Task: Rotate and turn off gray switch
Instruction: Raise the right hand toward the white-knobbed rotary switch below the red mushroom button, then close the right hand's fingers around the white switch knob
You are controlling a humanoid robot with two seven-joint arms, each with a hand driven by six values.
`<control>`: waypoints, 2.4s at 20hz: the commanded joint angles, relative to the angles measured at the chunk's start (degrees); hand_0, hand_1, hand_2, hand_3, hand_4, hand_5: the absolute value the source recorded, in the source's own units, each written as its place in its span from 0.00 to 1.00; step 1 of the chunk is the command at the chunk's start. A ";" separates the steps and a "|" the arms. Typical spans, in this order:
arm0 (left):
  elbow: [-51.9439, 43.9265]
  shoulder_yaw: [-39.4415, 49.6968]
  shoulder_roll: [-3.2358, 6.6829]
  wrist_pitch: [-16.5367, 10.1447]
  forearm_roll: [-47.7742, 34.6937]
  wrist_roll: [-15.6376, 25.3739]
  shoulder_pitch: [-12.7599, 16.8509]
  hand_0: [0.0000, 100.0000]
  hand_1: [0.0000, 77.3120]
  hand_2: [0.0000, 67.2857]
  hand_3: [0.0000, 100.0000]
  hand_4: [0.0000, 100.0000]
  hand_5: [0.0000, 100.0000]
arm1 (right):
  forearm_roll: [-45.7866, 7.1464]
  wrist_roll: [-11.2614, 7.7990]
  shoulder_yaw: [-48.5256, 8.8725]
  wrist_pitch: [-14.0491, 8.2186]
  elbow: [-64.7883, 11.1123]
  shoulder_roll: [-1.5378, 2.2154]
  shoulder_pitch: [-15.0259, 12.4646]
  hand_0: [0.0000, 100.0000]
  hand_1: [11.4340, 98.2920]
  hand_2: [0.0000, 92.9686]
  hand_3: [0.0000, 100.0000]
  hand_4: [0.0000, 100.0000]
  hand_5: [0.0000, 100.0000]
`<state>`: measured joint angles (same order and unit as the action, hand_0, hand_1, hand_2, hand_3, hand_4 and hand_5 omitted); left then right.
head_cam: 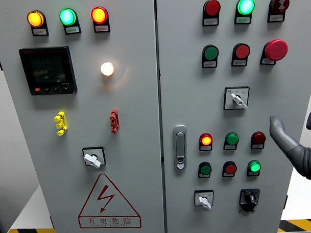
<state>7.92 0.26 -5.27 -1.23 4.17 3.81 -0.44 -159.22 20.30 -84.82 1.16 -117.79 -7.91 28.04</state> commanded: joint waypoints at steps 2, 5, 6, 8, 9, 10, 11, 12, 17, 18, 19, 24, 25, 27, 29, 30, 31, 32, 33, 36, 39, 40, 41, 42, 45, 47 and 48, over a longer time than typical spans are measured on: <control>-0.01 0.00 -0.09 0.00 0.05 0.05 0.00 0.00 0.00 0.19 0.18 0.09 0.12 | 0.14 0.00 -0.09 -0.02 0.02 0.00 0.00 0.26 0.50 0.08 0.89 0.85 1.00; -0.01 0.00 0.00 0.00 -0.04 0.05 0.00 0.00 0.00 0.19 0.18 0.09 0.12 | 0.14 0.00 -0.09 -0.11 -0.07 0.00 0.00 0.27 0.50 0.08 0.89 0.85 1.00; -0.01 0.00 0.00 0.00 0.05 -0.03 0.00 0.00 0.00 0.19 0.18 0.09 0.12 | 0.14 0.00 0.00 -0.11 -0.07 0.00 0.00 0.27 0.50 0.08 0.89 0.85 1.00; -0.01 0.00 0.00 0.00 0.05 -0.04 0.00 0.00 0.00 0.19 0.18 0.09 0.12 | 0.14 0.00 0.00 -0.11 -0.07 0.00 0.00 0.27 0.50 0.08 0.89 0.85 1.00; -0.01 0.00 0.00 0.00 0.05 -0.04 0.00 0.00 0.00 0.19 0.18 0.09 0.12 | 0.22 0.00 0.00 -0.11 -0.07 0.00 0.00 0.27 0.50 0.08 0.89 0.85 1.00; -0.01 0.00 -0.09 0.08 -0.04 -0.04 0.00 0.00 0.00 0.19 0.18 0.09 0.12 | 0.14 0.00 0.00 -0.11 -0.07 0.00 0.00 0.27 0.50 0.08 0.89 0.85 1.00; -0.01 0.00 0.00 0.00 -0.04 -0.04 0.00 0.00 0.00 0.19 0.18 0.09 0.12 | 0.14 0.00 0.17 -0.11 -0.07 0.00 0.00 0.28 0.50 0.08 0.90 0.85 1.00; -0.01 0.00 0.00 0.00 -0.04 0.05 0.00 0.00 0.00 0.19 0.18 0.09 0.12 | 0.14 0.17 0.61 -0.11 0.02 0.00 0.00 0.28 0.50 0.08 0.90 0.85 1.00; -0.01 0.00 0.00 0.00 0.05 0.05 0.00 0.00 0.00 0.19 0.18 0.09 0.12 | 0.58 4.04 1.85 -0.11 1.16 -0.17 0.53 0.36 0.43 0.30 0.90 0.85 1.00; -0.01 0.00 0.00 0.00 -0.04 -0.03 0.00 0.00 0.00 0.19 0.18 0.09 0.12 | 0.75 4.04 1.85 -0.11 1.16 -0.18 0.70 0.38 0.41 0.31 0.90 0.85 1.00; -0.01 0.00 0.00 0.00 -0.04 0.05 0.00 0.00 0.00 0.19 0.18 0.09 0.12 | 1.45 4.13 1.85 0.07 1.25 -0.26 1.05 0.37 0.40 0.33 0.90 0.85 1.00; -0.01 0.00 0.00 0.00 0.05 -0.04 0.00 0.00 0.00 0.19 0.18 0.09 0.12 | 7.17 4.48 1.32 3.23 3.09 -0.70 4.57 0.30 0.40 0.40 0.90 0.85 1.00; -0.01 0.00 0.00 0.00 -0.04 -0.04 0.00 0.00 0.00 0.19 0.18 0.09 0.12 | 7.26 4.48 1.32 3.50 3.70 -0.70 4.83 0.28 0.40 0.41 0.90 0.85 1.00; -0.01 0.00 0.00 0.00 0.05 0.05 0.00 0.00 0.00 0.19 0.18 0.09 0.12 | 7.34 4.48 1.32 3.41 5.63 -0.70 6.06 0.26 0.39 0.42 0.90 0.85 1.00; -0.01 0.00 0.00 0.00 0.05 -0.04 0.00 0.00 0.00 0.19 0.18 0.09 0.12 | 7.43 4.57 1.32 3.23 7.74 -0.70 7.29 0.23 0.38 0.44 0.90 0.85 1.00; -0.01 0.00 -0.09 0.00 0.05 -0.04 0.00 0.00 0.00 0.19 0.18 0.09 0.12 | 7.43 4.57 1.23 3.06 8.71 -0.79 8.17 0.20 0.37 0.46 0.90 0.85 1.00; -0.01 0.00 -0.09 0.00 0.05 -0.04 0.00 0.00 0.00 0.19 0.18 0.09 0.12 | 7.43 4.57 1.14 2.80 10.20 -0.79 9.04 0.18 0.37 0.46 0.90 0.85 1.00; -0.01 0.00 0.00 0.00 -0.04 0.05 0.00 0.00 0.00 0.19 0.18 0.09 0.12 | 7.52 4.57 0.97 2.71 11.00 -0.79 9.40 0.15 0.37 0.46 0.90 0.85 1.00; -0.01 0.00 0.00 0.00 -0.04 0.05 0.00 0.00 0.00 0.19 0.18 0.09 0.12 | 9.26 4.57 0.79 2.71 11.79 -0.79 9.84 0.12 0.37 0.47 0.90 0.85 1.00; -0.01 0.00 0.00 0.00 -0.04 -0.04 0.00 0.00 0.00 0.19 0.18 0.09 0.12 | 11.47 5.19 0.70 2.62 14.34 -0.88 11.42 0.09 0.37 0.48 0.90 0.85 1.00; -0.01 0.00 0.00 0.00 0.05 0.05 0.00 0.00 0.00 0.19 0.18 0.09 0.12 | 11.74 5.19 0.70 2.71 15.66 -0.88 11.95 0.07 0.37 0.49 0.90 0.85 1.00; -0.01 0.00 0.00 0.00 -0.04 -0.03 0.00 0.00 0.00 0.19 0.18 0.09 0.12 | 11.74 5.19 0.70 2.79 16.19 -0.88 12.21 0.07 0.36 0.49 0.90 0.85 1.00; -0.01 0.00 0.00 0.00 0.05 0.05 0.00 0.00 0.00 0.19 0.18 0.09 0.12 | 11.74 5.19 0.70 2.88 16.45 -0.88 12.39 0.06 0.36 0.49 0.90 0.86 1.00; -0.01 0.00 -0.09 0.00 -0.04 -0.03 0.00 0.00 0.00 0.19 0.18 0.09 0.12 | 11.74 5.10 0.53 2.97 17.06 -0.88 12.74 0.05 0.36 0.50 0.90 0.86 1.00; -0.01 0.00 0.00 0.00 0.05 -0.04 0.00 0.00 0.00 0.19 0.18 0.09 0.12 | 11.74 5.10 0.09 3.06 19.43 -0.97 14.24 0.03 0.34 0.52 0.90 0.86 1.00; -0.01 0.00 0.00 0.00 0.05 0.05 0.00 0.00 0.00 0.19 0.18 0.09 0.12 | 11.74 5.01 -0.44 3.06 19.88 -0.97 14.33 0.01 0.34 0.53 0.90 0.86 1.00; -0.01 0.00 0.00 0.00 -0.04 -0.03 0.00 0.00 0.00 0.19 0.18 0.09 0.12 | 11.74 4.84 -0.61 3.06 20.32 -0.97 14.50 0.00 0.34 0.55 0.90 0.86 1.00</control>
<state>7.92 0.26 -5.28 -1.23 4.16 3.83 -0.44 -147.48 25.32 -85.08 4.22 -98.13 -8.87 42.27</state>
